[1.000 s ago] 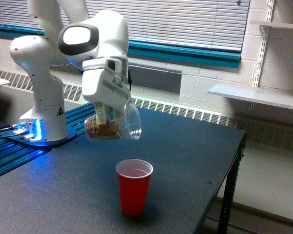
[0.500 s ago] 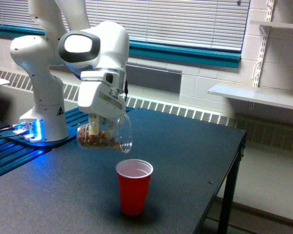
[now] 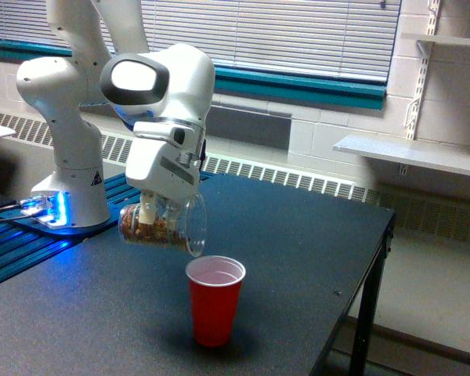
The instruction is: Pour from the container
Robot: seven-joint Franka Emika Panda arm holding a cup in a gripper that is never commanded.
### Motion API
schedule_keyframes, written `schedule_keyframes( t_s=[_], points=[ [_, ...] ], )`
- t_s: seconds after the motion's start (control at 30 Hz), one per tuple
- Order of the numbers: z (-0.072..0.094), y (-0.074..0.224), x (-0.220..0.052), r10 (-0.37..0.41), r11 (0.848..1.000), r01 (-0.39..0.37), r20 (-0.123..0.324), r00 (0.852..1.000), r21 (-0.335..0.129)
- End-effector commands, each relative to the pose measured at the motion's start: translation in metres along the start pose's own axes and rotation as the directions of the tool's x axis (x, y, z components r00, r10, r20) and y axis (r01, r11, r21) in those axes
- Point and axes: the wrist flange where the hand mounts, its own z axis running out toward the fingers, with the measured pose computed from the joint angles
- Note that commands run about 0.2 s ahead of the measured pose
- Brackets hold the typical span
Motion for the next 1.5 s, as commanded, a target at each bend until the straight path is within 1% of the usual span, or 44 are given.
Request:
schedule_keyframes(
  t_s=[0.03,0.3,0.4,0.6,0.73,1.07,1.43,1.5],
  points=[
    [-0.007,-0.009,0.01,-0.069,0.997,0.068,-0.019,0.997,-0.026],
    [-0.009,-0.012,0.013,-0.134,0.988,0.133,-0.016,0.991,-0.074],
    [-0.01,-0.011,0.013,-0.15,0.984,0.149,-0.007,0.989,-0.099],
    [-0.011,-0.011,0.013,-0.183,0.974,0.182,0.007,0.983,-0.133],
    [-0.014,-0.013,0.015,-0.201,0.968,0.2,0.005,0.979,-0.15],
    [-0.018,-0.021,0.019,-0.239,0.957,0.237,0.012,0.971,-0.17],
    [-0.024,-0.025,0.024,-0.291,0.935,0.29,0.025,0.956,-0.206],
    [-0.025,-0.025,0.025,-0.304,0.928,0.304,0.033,0.952,-0.216]
  ],
)
